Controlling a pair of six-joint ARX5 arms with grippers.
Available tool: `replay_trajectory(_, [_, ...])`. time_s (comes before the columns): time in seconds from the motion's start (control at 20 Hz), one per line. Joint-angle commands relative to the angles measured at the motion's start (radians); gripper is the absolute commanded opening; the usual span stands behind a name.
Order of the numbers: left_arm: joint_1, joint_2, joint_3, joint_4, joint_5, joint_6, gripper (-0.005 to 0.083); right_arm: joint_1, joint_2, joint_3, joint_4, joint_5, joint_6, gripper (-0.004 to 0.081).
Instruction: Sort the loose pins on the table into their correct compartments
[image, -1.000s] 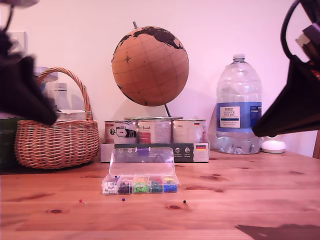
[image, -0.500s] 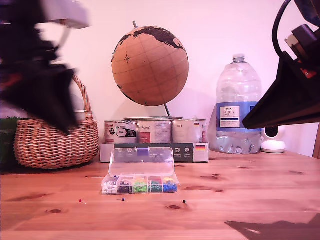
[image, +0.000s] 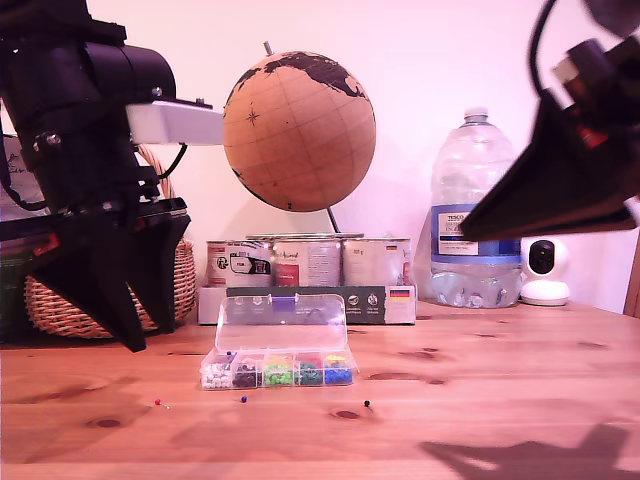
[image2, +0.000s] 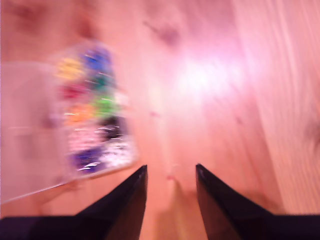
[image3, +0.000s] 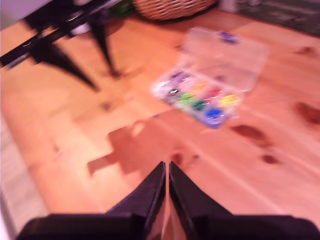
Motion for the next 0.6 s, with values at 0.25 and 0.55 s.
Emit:
replay_trajectory(0.25, [0.037, 0.052, -0.008, -0.006, -0.046, 0.105, 0.0271, 0.062, 0.108, 0.019, 0.031, 0.0, -0.017, -0.0012])
replay_trajectory(0.55, [0.058, 0.111, 0.043, 0.006, -0.048, 0.142, 0.0271, 0.072, 0.113, 0.02, 0.051, 0.0, -0.04, -0.0012])
